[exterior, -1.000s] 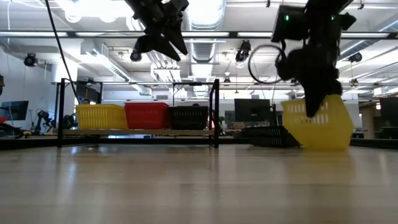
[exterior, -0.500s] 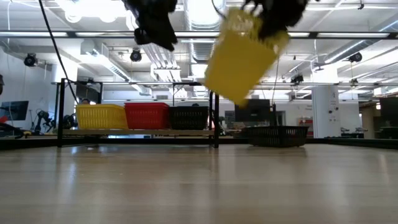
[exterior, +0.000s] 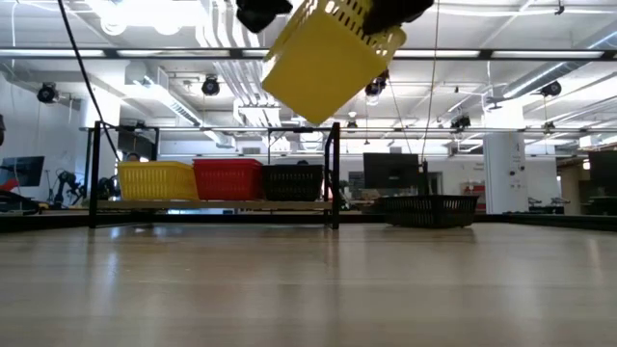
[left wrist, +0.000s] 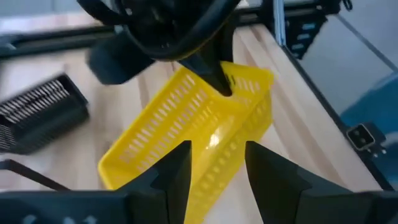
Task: Stack baskets on shelf by color
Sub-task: Stack the yellow bin on top of the yellow bin on the shelf
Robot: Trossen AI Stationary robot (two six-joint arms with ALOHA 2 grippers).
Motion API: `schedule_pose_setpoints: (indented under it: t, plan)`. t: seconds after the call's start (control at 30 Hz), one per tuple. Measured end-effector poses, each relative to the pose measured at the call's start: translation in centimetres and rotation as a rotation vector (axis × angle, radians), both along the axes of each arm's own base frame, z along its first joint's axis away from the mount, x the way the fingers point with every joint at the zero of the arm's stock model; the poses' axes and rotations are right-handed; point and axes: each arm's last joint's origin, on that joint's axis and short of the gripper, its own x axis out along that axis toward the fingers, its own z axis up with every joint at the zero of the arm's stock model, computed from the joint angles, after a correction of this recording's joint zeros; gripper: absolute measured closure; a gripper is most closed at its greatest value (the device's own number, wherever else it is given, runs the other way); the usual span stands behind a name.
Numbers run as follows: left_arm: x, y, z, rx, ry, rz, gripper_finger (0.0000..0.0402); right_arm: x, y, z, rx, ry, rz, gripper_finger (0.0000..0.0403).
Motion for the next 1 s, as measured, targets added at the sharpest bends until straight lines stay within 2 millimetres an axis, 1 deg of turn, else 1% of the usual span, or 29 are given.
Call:
schedule_pose_setpoints:
  t: [0.1, 0.2, 0.33, 0.47, 0.6, 0.73, 0.87, 1.0]
  plan:
    - [0.8, 0.0, -1.1, -0.018, 0.056, -0.017, 0.0257, 0.6, 0.0, 0.0, -0.017, 0.000, -0.003, 0.0394]
    - [1.4, 0.0, -2.3, -0.032, 0.104, -0.035, 0.0237, 0.8, 0.0, 0.1, -0.045, -0.012, 0.005, 0.0394]
    - [1.5, 0.0, -3.1, -0.043, 0.128, -0.038, 0.0208, 0.8, -0.1, 0.3, -0.062, -0.022, 0.001, 0.0394]
    - [1.2, 0.0, -3.7, -0.047, 0.153, -0.035, 0.0204, 0.7, -0.1, 0.5, -0.062, -0.028, 0.001, 0.0394]
    - [1.0, 0.0, -4.0, -0.053, 0.177, -0.039, 0.0228, 0.7, -0.1, 0.5, -0.066, -0.031, 0.006, 0.0394]
    - [0.7, -0.2, -4.4, -0.089, 0.211, -0.074, 0.0264, 0.7, -0.1, 0.5, -0.082, -0.042, 0.016, 0.0394]
    - [0.8, -0.3, -4.7, -0.122, 0.219, -0.108, 0.0314, 1.2, -0.1, 0.5, -0.098, -0.077, 0.011, 0.0394]
    - [0.7, -0.5, -4.8, -0.171, 0.223, -0.162, 0.0375, 1.8, -0.1, 0.3, -0.110, -0.122, 0.022, 0.0387]
